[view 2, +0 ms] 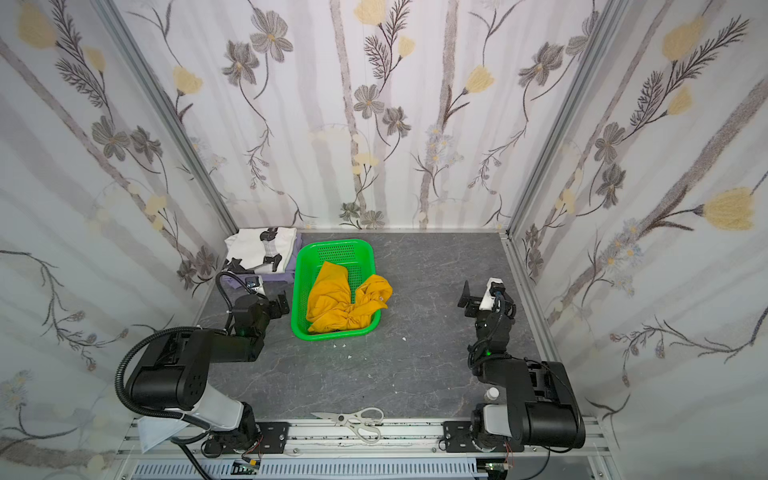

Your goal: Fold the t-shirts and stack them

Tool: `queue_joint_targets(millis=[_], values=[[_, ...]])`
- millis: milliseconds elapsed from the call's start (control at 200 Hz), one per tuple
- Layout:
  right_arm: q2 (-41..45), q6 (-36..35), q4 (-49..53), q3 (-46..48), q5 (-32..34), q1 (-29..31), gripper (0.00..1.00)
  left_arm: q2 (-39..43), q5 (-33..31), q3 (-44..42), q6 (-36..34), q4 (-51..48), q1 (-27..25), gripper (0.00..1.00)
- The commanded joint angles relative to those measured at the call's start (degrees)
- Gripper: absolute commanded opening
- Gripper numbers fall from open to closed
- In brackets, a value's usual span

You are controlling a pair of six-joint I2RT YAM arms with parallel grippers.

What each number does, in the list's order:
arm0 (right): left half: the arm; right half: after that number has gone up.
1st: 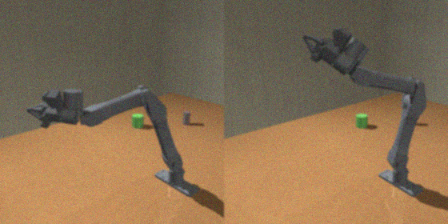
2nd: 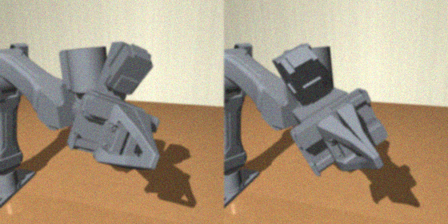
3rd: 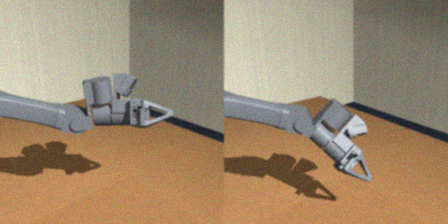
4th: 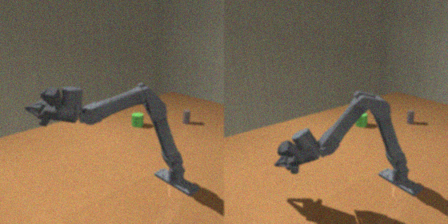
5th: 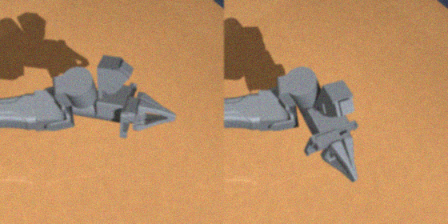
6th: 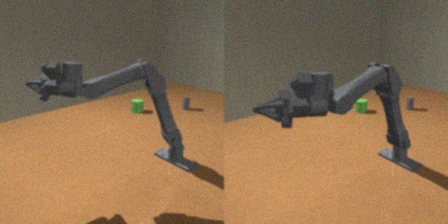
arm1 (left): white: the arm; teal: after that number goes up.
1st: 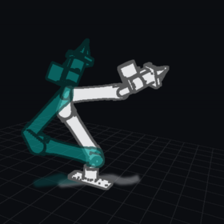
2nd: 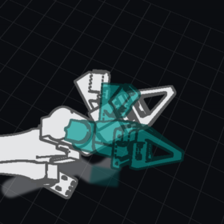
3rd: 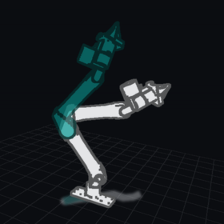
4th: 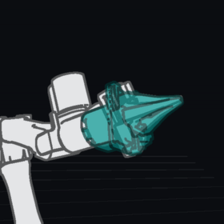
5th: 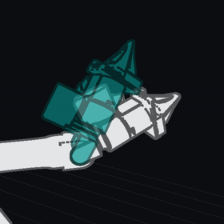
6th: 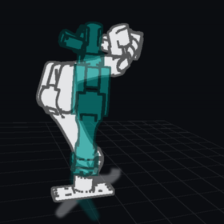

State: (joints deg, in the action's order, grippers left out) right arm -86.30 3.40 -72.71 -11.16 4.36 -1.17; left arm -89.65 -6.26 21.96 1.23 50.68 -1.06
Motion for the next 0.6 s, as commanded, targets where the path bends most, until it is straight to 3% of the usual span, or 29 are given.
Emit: queue_joint_targets(millis=[0,595], values=[[-0.3,-0.1,-1.1,-0.5,-0.6,0.0,1.0,-0.1,0.7,0.3,-0.8,1.5,-0.2,1.0],[-0.2,-0.1,-1.1,-0.5,-0.7,0.0,1.0,-0.1,2.4,0.7,-0.5,0.8,0.5,1.0]])
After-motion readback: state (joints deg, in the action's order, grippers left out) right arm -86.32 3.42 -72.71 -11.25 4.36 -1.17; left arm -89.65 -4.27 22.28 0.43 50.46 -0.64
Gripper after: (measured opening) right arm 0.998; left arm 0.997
